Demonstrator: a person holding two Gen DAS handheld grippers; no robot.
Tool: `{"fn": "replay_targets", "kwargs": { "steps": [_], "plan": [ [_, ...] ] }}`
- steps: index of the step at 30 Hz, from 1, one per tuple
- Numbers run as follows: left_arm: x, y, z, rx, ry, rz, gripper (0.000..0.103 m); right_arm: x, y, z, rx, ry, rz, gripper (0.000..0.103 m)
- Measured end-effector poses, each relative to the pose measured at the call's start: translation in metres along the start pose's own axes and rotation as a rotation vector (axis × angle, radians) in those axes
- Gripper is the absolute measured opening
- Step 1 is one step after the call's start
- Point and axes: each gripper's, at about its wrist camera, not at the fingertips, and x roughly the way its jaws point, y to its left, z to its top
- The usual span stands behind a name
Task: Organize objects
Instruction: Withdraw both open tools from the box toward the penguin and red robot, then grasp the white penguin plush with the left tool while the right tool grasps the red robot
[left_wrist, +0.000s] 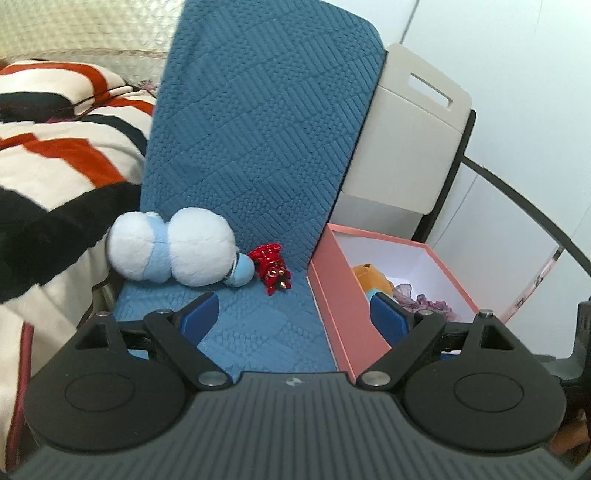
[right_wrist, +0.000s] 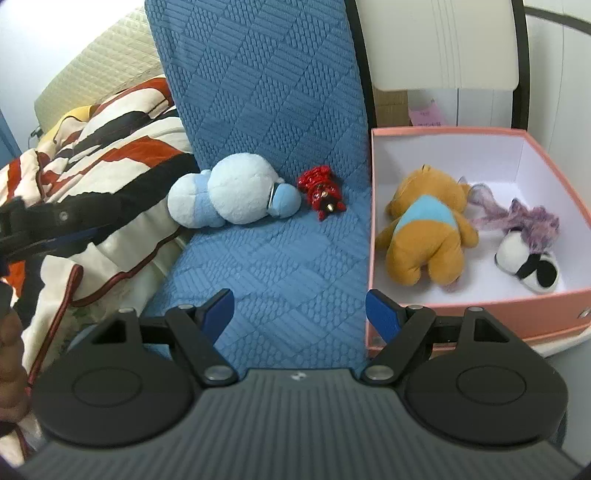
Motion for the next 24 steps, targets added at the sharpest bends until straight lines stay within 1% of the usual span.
{"fn": "replay_targets", "kwargs": {
  "steps": [4,6,7,8,11,14,18,24],
  "plan": [
    [-0.005,0.011,-0.008,-0.01,0.003,0.03,0.092,0.007,0.004,-0.003,-0.001,0.016,-0.003,0.081],
    [-0.004,0.015,-0.012,0.002,-0.001,0.033,0.094,0.012,0.005,-0.004,-0.004,0.025,0.012,0.085],
    [-0.003,0.015,-0.014,0.014,-0.002,0.029,0.096,0.015,0.006,-0.004,-0.006,0.031,0.014,0.092],
    [-0.002,0.015,-0.017,0.031,-0.009,0.024,0.097,0.018,0.006,-0.004,-0.005,0.035,0.013,0.095],
    [0.003,0.011,-0.024,0.055,-0.04,0.026,0.1,0.028,0.006,-0.004,-0.014,0.042,-0.001,0.095],
    [0.015,0.008,-0.03,0.083,-0.041,0.05,0.102,0.038,0.001,-0.003,-0.021,0.042,-0.013,0.095],
    [0.036,0.007,-0.037,0.15,-0.066,0.135,0.103,0.052,-0.004,0.004,-0.025,0.035,0.006,0.095],
    [0.079,0.01,-0.043,0.276,-0.022,0.283,0.103,0.069,-0.002,0.022,-0.043,-0.035,0.051,0.095]
  ]
}}
